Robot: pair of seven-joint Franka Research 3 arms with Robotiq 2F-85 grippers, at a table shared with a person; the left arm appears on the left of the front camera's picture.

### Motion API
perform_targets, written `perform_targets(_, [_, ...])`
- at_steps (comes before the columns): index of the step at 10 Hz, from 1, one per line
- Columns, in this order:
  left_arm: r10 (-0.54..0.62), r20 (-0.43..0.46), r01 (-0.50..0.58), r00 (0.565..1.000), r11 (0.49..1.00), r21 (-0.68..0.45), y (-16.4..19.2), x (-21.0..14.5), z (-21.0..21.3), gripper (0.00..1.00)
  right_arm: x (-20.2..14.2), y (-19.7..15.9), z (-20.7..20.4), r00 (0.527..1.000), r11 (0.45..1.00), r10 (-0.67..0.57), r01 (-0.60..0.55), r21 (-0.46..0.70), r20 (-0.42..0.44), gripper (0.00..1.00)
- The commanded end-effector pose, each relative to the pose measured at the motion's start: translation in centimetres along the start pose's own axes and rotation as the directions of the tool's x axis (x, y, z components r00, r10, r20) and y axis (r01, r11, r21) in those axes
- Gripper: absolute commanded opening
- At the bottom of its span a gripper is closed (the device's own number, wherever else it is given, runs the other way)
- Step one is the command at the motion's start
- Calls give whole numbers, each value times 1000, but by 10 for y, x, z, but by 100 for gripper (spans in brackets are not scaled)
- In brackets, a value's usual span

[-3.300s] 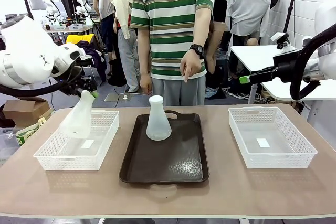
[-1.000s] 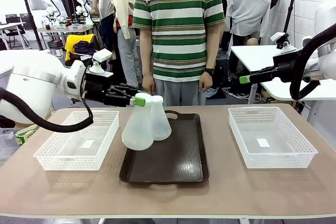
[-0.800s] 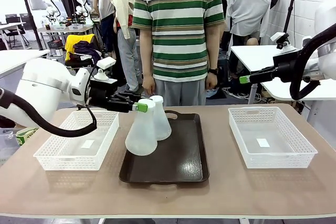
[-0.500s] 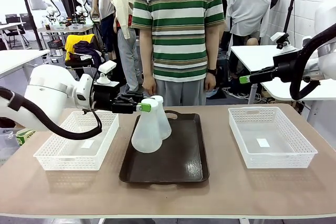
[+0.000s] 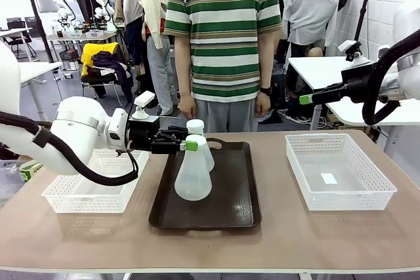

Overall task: Prepare the laboratory tools.
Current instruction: Place the picked Big flask upright in the Handle tray as directed by the person.

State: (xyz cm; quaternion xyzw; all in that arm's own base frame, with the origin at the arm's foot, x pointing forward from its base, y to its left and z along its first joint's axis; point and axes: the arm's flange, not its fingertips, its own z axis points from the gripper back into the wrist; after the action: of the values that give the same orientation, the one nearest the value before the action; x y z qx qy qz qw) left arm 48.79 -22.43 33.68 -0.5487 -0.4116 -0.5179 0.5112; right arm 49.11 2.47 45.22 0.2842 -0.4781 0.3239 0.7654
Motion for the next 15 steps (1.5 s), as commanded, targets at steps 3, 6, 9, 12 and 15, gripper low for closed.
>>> perform_targets(3, [-32,41,30,999,999,33,13,-7,-1,0,2,-1,0,1000,1000,-6,6,-8,-14,100])
perform_targets(6, [1,43,-3,999,999,38,17,-9,3,33,2,-1,0,1000,1000,-6,6,-8,-14,100])
perform_targets(9, [-3,35,1,999,999,40,15,-7,7,93,2,-1,0,1000,1000,-6,6,-8,-14,100])
perform_targets(12, [12,13,-12,1000,1000,24,10,-3,7,100,2,-1,0,1000,1000,-6,6,-8,-14,100])
perform_targets(15, [38,-7,-38,999,999,34,7,-2,11,100,2,-1,0,1000,1000,-6,6,-8,-14,100])
